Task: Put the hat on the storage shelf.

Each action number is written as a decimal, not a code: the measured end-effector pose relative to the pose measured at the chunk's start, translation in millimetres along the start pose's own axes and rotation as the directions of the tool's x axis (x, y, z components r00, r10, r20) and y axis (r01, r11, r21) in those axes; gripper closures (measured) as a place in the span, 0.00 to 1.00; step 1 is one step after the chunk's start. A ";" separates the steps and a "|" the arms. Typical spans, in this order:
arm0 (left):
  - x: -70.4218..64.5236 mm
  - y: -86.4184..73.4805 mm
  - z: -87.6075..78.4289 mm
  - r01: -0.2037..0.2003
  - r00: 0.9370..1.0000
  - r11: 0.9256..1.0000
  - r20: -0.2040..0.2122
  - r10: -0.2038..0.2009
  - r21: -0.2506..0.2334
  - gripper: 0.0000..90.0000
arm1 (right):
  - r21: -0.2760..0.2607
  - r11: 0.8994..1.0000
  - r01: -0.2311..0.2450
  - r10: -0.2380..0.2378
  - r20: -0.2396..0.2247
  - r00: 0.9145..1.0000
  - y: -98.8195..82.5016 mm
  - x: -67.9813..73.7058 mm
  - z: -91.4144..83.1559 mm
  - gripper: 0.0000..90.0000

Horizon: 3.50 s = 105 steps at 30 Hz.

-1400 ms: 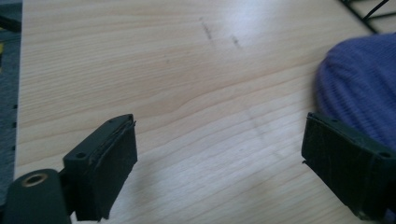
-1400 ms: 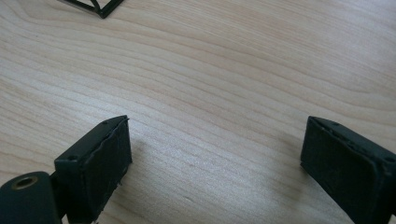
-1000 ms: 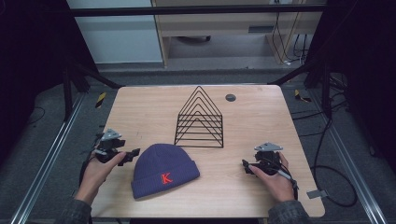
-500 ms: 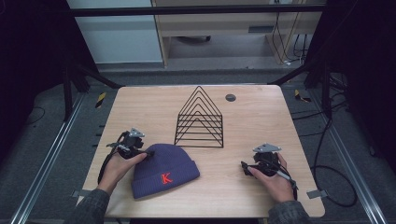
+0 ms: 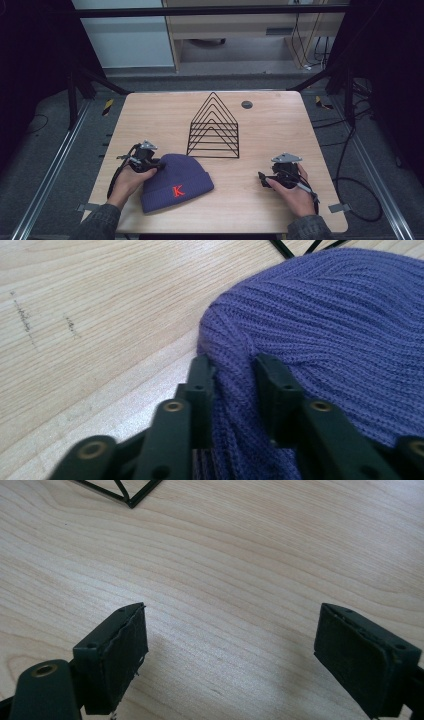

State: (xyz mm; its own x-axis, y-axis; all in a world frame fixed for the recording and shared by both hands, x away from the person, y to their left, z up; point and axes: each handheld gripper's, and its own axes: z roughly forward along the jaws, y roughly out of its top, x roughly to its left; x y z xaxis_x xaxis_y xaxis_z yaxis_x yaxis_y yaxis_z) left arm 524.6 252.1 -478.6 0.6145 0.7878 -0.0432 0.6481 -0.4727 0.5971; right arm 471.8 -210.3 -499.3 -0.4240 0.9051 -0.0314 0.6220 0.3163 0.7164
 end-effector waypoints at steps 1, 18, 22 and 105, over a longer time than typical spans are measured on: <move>-0.1 -0.2 -0.5 -0.003 1.000 1.000 0.000 0.003 -0.001 0.81 | -0.001 1.000 0.000 0.000 0.001 1.000 0.0 0.0 -0.1 0.15; -18.4 -1.7 -32.8 -0.097 0.993 0.992 -0.071 0.091 -0.081 0.87 | -0.001 1.000 0.012 -0.012 0.002 1.000 0.6 0.9 -0.6 0.15; -24.5 0.8 -39.6 -0.126 0.989 0.987 -0.085 0.118 -0.104 0.87 | -0.003 1.000 0.009 -0.009 0.005 1.000 0.6 0.6 -0.6 0.15; -79.8 86.6 -198.7 -0.423 0.902 0.799 -0.113 0.416 -0.428 0.89 | -0.218 0.929 0.299 -0.365 -0.416 0.833 131.7 153.5 -20.9 0.74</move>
State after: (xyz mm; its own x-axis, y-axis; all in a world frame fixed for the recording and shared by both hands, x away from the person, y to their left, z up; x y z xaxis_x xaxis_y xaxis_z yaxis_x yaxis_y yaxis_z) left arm 442.3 226.8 -264.2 0.7733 0.5584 0.3003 0.0655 -0.5415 0.8381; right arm 474.9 -35.7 -395.2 -0.8540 0.5202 0.0019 0.3076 0.5021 0.8082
